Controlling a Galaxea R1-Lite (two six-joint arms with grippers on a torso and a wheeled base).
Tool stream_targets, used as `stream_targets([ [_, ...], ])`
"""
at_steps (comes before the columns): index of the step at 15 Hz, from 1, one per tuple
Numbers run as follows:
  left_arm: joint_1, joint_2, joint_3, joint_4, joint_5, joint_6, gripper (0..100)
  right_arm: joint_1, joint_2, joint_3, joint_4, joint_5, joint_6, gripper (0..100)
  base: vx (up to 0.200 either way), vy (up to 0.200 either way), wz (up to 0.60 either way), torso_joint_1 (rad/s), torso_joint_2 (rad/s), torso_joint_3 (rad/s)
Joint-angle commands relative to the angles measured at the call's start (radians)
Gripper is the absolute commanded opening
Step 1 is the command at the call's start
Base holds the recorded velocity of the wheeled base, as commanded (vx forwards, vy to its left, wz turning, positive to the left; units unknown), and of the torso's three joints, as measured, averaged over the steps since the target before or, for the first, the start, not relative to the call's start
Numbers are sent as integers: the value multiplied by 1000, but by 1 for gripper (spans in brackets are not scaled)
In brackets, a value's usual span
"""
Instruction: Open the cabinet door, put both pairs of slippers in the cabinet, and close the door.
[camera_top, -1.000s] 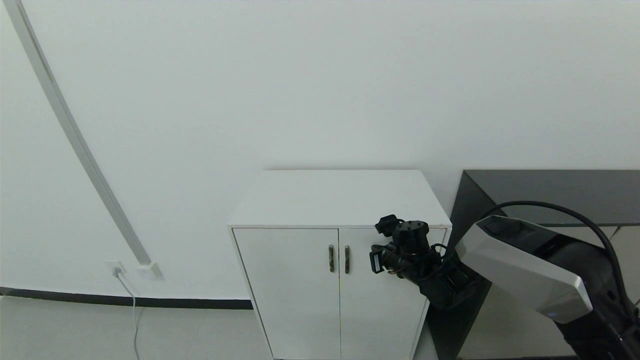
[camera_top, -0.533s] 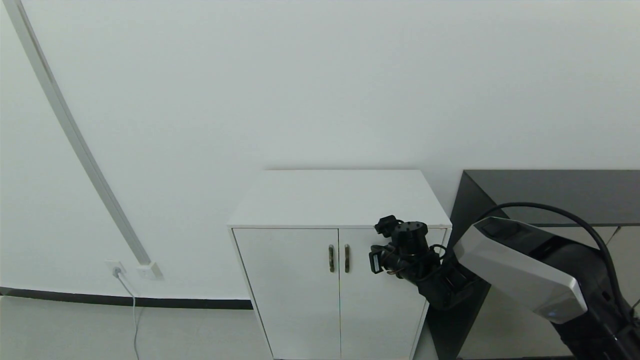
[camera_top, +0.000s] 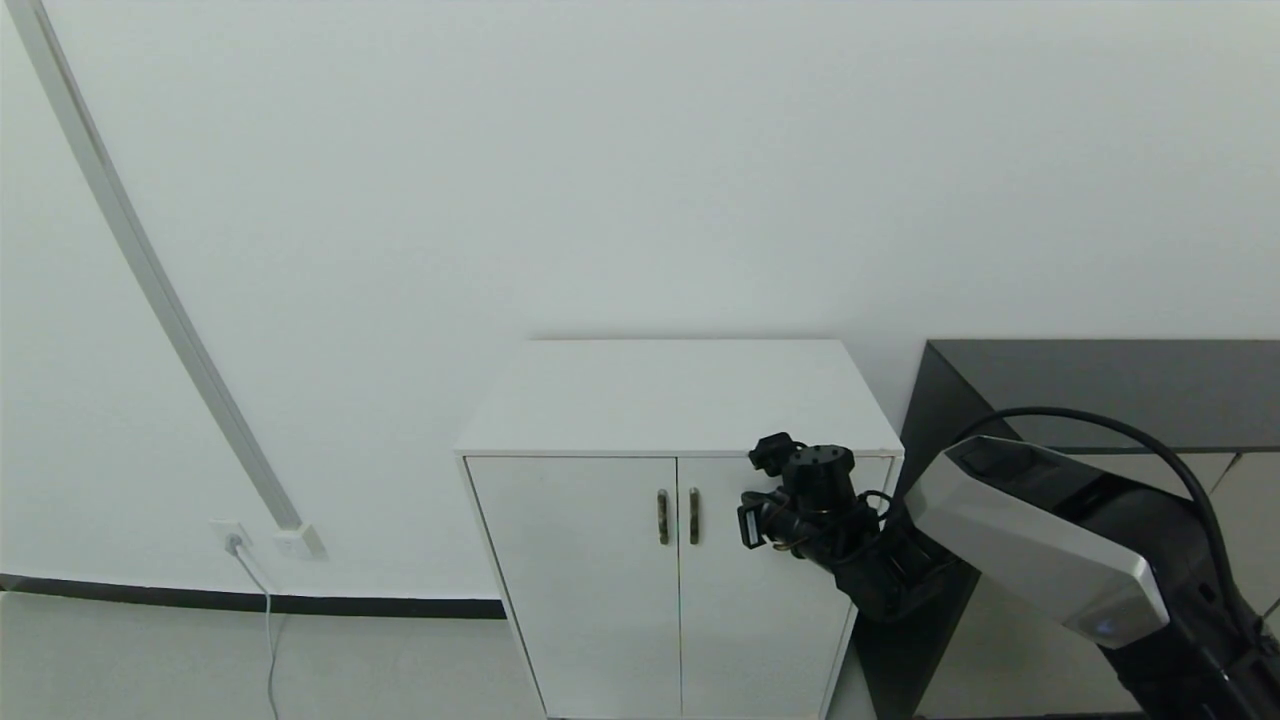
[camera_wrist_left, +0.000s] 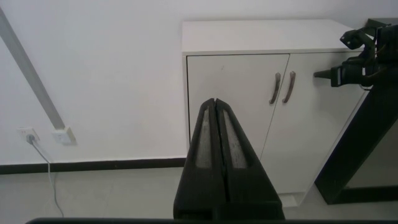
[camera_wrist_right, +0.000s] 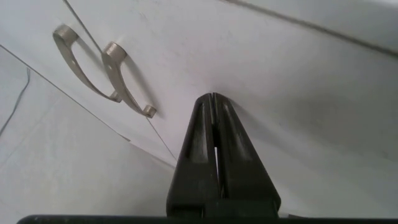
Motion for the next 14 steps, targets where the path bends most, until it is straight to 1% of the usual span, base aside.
stream_targets([
  [1, 0, 0, 0, 0, 0, 0, 0, 7, -57, 69, -13, 0, 1, 0, 0, 0, 0, 0, 0, 0],
  [2, 0, 0, 0, 0, 0, 0, 0, 10, -80, 103, -27, 0, 1, 0, 0, 0, 0, 0, 0, 0],
  [4, 0, 2, 0, 0, 0, 0, 0, 19, -180, 241, -88, 0, 0, 0, 0, 0, 0, 0, 0, 0],
  [5, 0, 0, 0, 0, 0, 0, 0, 19, -204, 272, -97, -1, 1, 0, 0, 0, 0, 0, 0, 0],
  [6, 0, 0, 0, 0, 0, 0, 0, 14, -269, 367, -139, -1, 1, 0, 0, 0, 0, 0, 0, 0],
  [7, 0, 2, 0, -1, 0, 0, 0, 4, -304, 417, -175, -3, 1, 0, 0, 0, 0, 0, 0, 0],
  [9, 0, 0, 0, 0, 0, 0, 0, -39, -391, 532, -237, -3, 0, 0, 0, 0, 0, 0, 0, 0],
  [12, 0, 0, 0, -1, -1, 0, 0, -111, -499, 670, -272, -3, 0, 0, 0, 0, 0, 0, 0, 0],
  [14, 0, 0, 0, 0, 0, 0, 0, -145, -540, 724, -278, -12, 0, 0, 0, 0, 0, 0, 0, 0],
])
